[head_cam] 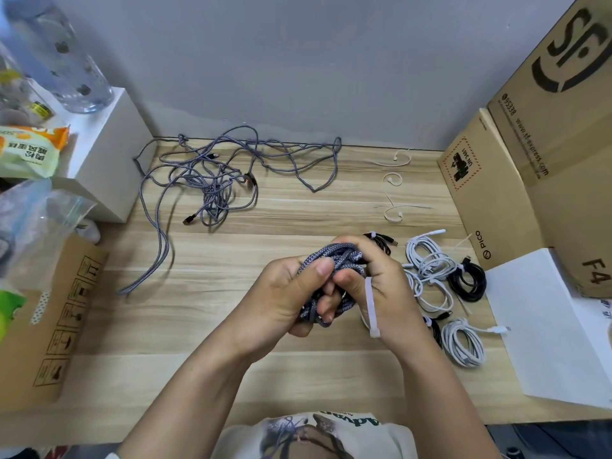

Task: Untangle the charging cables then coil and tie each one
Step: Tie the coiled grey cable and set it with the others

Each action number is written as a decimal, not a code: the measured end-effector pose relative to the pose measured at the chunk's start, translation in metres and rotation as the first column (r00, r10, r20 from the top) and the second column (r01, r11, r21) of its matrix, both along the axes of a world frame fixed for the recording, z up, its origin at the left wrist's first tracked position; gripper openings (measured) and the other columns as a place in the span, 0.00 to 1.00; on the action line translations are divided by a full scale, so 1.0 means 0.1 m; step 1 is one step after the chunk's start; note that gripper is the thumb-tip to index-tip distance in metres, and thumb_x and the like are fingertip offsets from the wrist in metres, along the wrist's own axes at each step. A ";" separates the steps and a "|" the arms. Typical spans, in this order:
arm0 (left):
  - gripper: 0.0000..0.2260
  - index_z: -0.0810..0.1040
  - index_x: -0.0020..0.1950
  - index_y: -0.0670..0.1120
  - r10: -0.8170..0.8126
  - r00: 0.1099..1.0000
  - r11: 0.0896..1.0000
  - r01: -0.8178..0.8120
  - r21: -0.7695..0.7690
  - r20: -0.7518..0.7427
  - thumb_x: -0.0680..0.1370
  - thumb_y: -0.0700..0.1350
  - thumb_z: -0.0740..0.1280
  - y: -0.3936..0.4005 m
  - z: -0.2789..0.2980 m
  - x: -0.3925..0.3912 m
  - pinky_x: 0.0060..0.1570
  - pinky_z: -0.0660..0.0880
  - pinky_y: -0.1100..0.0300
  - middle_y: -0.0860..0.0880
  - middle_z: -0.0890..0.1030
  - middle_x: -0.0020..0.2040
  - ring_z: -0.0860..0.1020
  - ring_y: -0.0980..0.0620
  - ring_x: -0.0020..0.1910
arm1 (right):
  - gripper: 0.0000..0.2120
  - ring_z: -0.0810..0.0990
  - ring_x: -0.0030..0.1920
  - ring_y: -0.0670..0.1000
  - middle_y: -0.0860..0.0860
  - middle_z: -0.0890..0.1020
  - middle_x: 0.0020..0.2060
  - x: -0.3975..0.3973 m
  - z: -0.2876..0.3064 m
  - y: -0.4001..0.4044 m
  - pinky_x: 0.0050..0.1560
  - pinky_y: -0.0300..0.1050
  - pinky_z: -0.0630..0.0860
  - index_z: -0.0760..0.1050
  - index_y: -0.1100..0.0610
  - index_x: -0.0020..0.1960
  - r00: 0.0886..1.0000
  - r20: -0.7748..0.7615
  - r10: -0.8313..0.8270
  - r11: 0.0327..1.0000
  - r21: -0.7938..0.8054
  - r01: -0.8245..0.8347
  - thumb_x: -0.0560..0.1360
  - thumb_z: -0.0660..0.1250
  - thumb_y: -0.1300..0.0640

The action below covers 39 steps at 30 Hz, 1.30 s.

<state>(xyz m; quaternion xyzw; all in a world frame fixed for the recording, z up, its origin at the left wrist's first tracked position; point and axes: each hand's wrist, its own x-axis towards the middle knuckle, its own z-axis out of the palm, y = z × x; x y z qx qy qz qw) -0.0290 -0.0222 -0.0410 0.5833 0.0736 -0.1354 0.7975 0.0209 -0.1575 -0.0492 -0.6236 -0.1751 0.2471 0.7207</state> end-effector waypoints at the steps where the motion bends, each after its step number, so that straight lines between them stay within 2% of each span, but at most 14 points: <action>1: 0.13 0.72 0.28 0.53 0.005 1.000 1.000 -0.005 0.004 -0.009 0.66 0.61 0.63 0.01 -0.02 -0.01 0.23 0.58 0.70 0.52 0.70 0.25 0.71 0.55 0.26 | 0.27 0.80 0.27 0.54 0.52 0.80 0.30 0.01 -0.01 0.00 0.28 0.46 0.77 0.74 0.54 0.53 1.000 -0.020 0.020 0.999 -0.030 -0.021 0.63 0.73 0.37; 4: 0.14 0.71 0.27 0.52 0.063 0.997 0.997 -0.064 -0.030 -0.032 0.65 0.61 0.64 0.01 -0.06 -0.03 0.23 0.57 0.70 0.53 0.68 0.25 0.70 0.56 0.25 | 0.26 0.81 0.41 0.56 0.52 0.80 0.43 0.03 -0.02 0.01 0.43 0.55 0.78 0.76 0.42 0.52 0.997 0.064 -0.037 0.978 -0.204 0.049 0.59 0.72 0.31; 5: 0.14 0.70 0.27 0.52 0.101 0.993 0.993 -0.104 -0.054 -0.054 0.65 0.60 0.64 0.02 -0.07 -0.03 0.23 0.56 0.70 0.53 0.67 0.25 0.69 0.55 0.25 | 0.24 0.79 0.42 0.52 0.52 0.77 0.46 0.03 0.02 0.01 0.46 0.52 0.78 0.76 0.41 0.52 0.990 0.089 -0.109 0.967 -0.223 0.127 0.59 0.72 0.31; 7: 0.14 0.68 0.29 0.51 0.193 0.974 0.972 -0.207 -0.113 -0.120 0.68 0.58 0.66 0.05 -0.09 -0.01 0.23 0.54 0.71 0.53 0.66 0.24 0.68 0.56 0.25 | 0.15 0.74 0.36 0.43 0.52 0.73 0.43 0.05 0.09 -0.03 0.39 0.34 0.75 0.76 0.48 0.50 0.953 0.060 -0.298 0.934 -0.187 0.304 0.66 0.70 0.43; 9: 0.15 0.63 0.33 0.48 0.269 0.943 0.939 -0.302 -0.168 -0.194 0.70 0.56 0.62 0.08 -0.12 0.00 0.22 0.52 0.71 0.53 0.65 0.24 0.67 0.56 0.25 | 0.04 0.70 0.29 0.40 0.47 0.73 0.36 0.07 0.14 -0.08 0.34 0.35 0.70 0.73 0.52 0.46 0.905 -0.022 -0.425 0.898 -0.140 0.418 0.74 0.66 0.60; 11: 0.17 0.62 0.34 0.47 0.316 0.917 0.906 -0.368 -0.208 -0.244 0.72 0.56 0.63 0.09 -0.14 0.03 0.22 0.51 0.71 0.53 0.64 0.25 0.67 0.56 0.24 | 0.15 0.64 0.23 0.40 0.44 0.72 0.28 0.04 0.16 -0.11 0.28 0.38 0.63 0.68 0.54 0.43 0.874 -0.146 -0.463 0.887 -0.077 0.456 0.75 0.57 0.73; 13: 0.19 0.61 0.34 0.47 0.345 0.896 0.882 -0.411 -0.231 -0.280 0.73 0.57 0.65 0.09 -0.15 0.04 0.23 0.50 0.72 0.53 0.64 0.24 0.67 0.57 0.24 | 0.17 0.62 0.22 0.40 0.46 0.69 0.27 -0.01 0.20 -0.08 0.23 0.32 0.59 0.65 0.55 0.42 0.880 -0.242 -0.409 0.910 -0.038 0.412 0.72 0.53 0.77; 19: 0.15 0.61 0.33 0.48 0.372 0.864 0.829 -0.473 -0.297 -0.339 0.73 0.56 0.59 0.08 -0.15 0.09 0.23 0.49 0.72 0.53 0.64 0.24 0.65 0.57 0.23 | 0.15 0.59 0.23 0.41 0.46 0.70 0.30 -0.07 0.21 -0.04 0.24 0.34 0.53 0.65 0.55 0.43 0.921 -0.372 -0.114 0.986 0.068 0.150 0.58 0.62 0.66; 23: 0.17 0.61 0.33 0.49 0.375 0.838 0.792 -0.512 -0.334 -0.396 0.79 0.56 0.55 0.13 -0.17 0.11 0.20 0.50 0.72 0.54 0.64 0.24 0.66 0.58 0.22 | 0.16 0.57 0.23 0.42 0.49 0.67 0.31 -0.08 0.12 0.01 0.24 0.32 0.56 0.71 0.53 0.41 0.914 -0.401 -0.061 0.973 0.180 0.144 0.62 0.78 0.55; 25: 0.17 0.61 0.33 0.49 0.376 0.834 0.792 -0.516 -0.326 -0.405 0.79 0.56 0.55 0.12 -0.17 0.12 0.20 0.50 0.72 0.54 0.64 0.24 0.66 0.58 0.22 | 0.15 0.58 0.22 0.41 0.46 0.67 0.27 -0.09 0.14 0.08 0.23 0.31 0.58 0.71 0.54 0.41 0.930 -0.361 -0.072 0.959 0.232 0.164 0.64 0.74 0.49; 30: 0.16 0.61 0.34 0.47 0.401 0.852 0.819 -0.499 -0.284 -0.337 0.75 0.56 0.58 0.04 -0.14 0.12 0.23 0.49 0.70 0.53 0.64 0.24 0.66 0.57 0.22 | 0.11 0.58 0.20 0.41 0.47 0.68 0.25 -0.10 0.15 0.25 0.21 0.32 0.56 0.66 0.59 0.40 0.900 -0.358 -0.247 0.914 0.223 0.339 0.67 0.67 0.55; 32: 0.16 0.62 0.34 0.47 0.434 0.853 0.827 -0.505 -0.247 -0.291 0.76 0.55 0.57 0.02 -0.12 0.12 0.23 0.49 0.70 0.53 0.64 0.23 0.66 0.57 0.22 | 0.09 0.63 0.19 0.41 0.46 0.71 0.22 -0.13 0.02 0.30 0.21 0.33 0.61 0.67 0.59 0.39 0.912 -0.225 -0.342 0.930 0.057 0.363 0.70 0.67 0.59; 35: 0.16 0.62 0.35 0.46 0.482 0.846 0.828 -0.525 -0.199 -0.227 0.76 0.54 0.57 0.02 -0.09 0.11 0.23 0.49 0.68 0.53 0.64 0.24 0.67 0.57 0.23 | 0.11 0.74 0.26 0.49 0.51 0.78 0.26 -0.19 -0.18 0.28 0.30 0.49 0.72 0.71 0.54 0.37 0.896 0.245 -0.371 0.844 -0.313 0.435 0.73 0.70 0.53; 39: 0.15 0.62 0.35 0.46 0.507 0.847 0.841 -0.526 -0.122 -0.161 0.76 0.55 0.57 0.03 -0.08 0.11 0.22 0.51 0.68 0.53 0.65 0.25 0.67 0.56 0.25 | 0.16 0.68 0.24 0.49 0.45 0.69 0.20 -0.17 -0.23 0.23 0.30 0.51 0.68 0.69 0.52 0.36 0.838 0.473 -0.271 0.729 -0.468 0.500 0.71 0.65 0.41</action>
